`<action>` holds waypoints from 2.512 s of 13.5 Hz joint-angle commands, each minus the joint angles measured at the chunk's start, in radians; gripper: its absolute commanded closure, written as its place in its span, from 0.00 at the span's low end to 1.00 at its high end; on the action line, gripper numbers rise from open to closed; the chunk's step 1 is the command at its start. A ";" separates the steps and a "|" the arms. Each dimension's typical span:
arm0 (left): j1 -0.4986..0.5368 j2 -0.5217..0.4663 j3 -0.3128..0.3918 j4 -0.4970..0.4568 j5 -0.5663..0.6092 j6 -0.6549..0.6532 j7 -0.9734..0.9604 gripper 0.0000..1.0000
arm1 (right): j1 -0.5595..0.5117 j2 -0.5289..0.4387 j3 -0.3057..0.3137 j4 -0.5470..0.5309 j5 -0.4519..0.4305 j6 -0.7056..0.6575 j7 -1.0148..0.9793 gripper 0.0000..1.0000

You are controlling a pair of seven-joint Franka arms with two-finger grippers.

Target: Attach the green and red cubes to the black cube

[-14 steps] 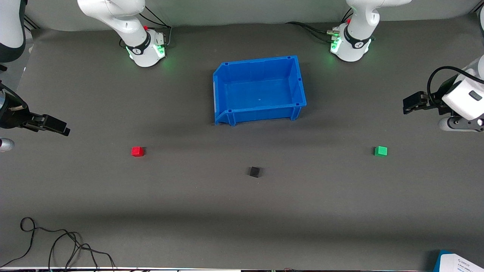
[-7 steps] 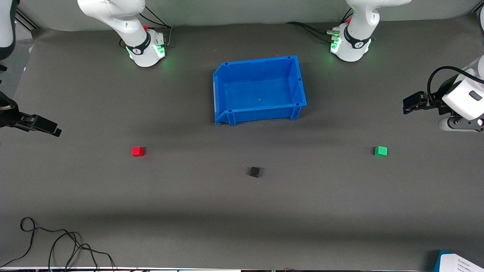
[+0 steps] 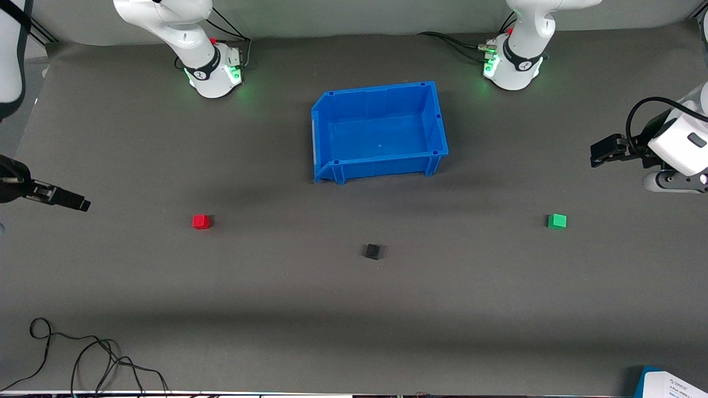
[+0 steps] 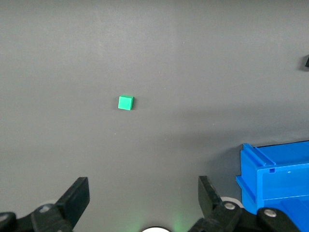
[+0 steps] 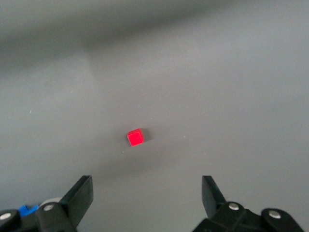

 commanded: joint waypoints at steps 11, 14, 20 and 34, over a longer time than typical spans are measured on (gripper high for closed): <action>0.032 0.011 0.007 -0.007 0.021 -0.030 -0.445 0.01 | 0.050 0.226 0.011 0.002 0.051 0.058 0.860 0.00; 0.050 0.048 0.009 -0.021 0.021 -0.050 -0.684 0.00 | 0.059 0.226 0.012 -0.131 0.064 0.207 0.989 0.00; 0.168 0.109 0.009 -0.117 -0.006 0.101 -1.001 0.01 | 0.062 0.108 0.006 -0.515 0.094 0.522 1.003 0.00; 0.196 0.287 0.010 -0.498 -0.003 0.793 -1.300 0.01 | 0.076 0.261 0.009 -0.630 0.183 0.774 1.013 0.04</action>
